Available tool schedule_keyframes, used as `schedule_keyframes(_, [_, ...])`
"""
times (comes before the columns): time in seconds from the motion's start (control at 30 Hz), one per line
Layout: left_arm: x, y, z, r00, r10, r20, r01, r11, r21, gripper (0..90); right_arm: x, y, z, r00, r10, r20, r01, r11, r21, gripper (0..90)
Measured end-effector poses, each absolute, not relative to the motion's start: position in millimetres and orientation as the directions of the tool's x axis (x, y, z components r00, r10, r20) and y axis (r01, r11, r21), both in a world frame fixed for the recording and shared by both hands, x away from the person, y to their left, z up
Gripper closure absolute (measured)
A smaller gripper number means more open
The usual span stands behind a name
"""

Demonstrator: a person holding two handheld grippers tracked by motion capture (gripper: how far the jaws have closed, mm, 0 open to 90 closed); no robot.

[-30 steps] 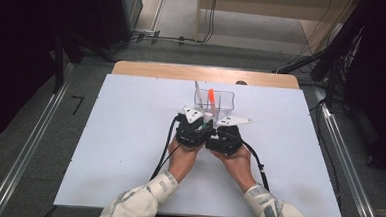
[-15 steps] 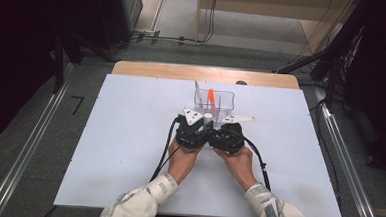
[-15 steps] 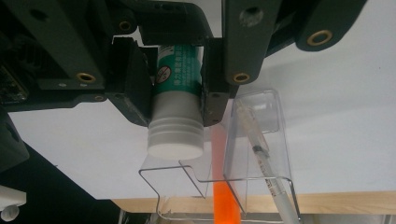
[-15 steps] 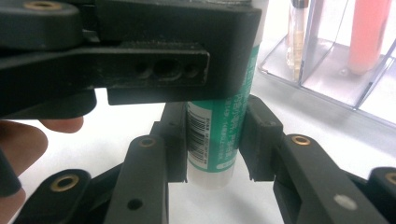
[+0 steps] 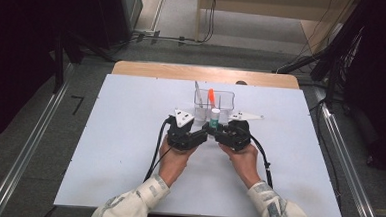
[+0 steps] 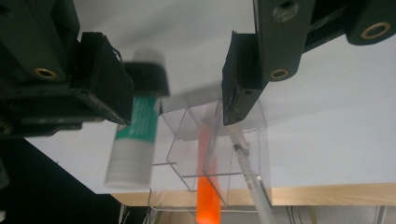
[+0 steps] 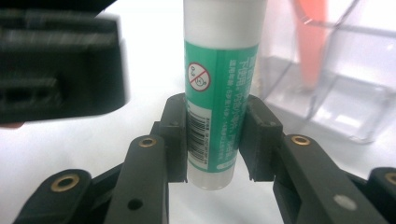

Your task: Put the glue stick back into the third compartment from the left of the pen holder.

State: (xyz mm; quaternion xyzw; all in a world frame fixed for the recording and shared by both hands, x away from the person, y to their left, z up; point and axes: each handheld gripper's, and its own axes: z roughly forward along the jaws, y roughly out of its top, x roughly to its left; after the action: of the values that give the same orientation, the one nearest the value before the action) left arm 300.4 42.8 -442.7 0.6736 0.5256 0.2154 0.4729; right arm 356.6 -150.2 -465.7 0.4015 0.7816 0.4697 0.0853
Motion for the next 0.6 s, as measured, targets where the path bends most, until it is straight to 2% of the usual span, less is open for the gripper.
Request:
schedule_keyframes(0.27, [294,67,-452,0.335,0.924,-0.187,0.519,-0.015,0.855,34.8,363,-163,-454,-0.639,0.732,0.235,0.526,0.194,0.828,63.5])
schedule_keyframes(0.6, [286,100,-461,0.286,0.939,-0.192,0.534,0.01,0.845,34.8,375,-171,-438,-0.616,0.754,0.229,0.491,0.14,0.86,63.5])
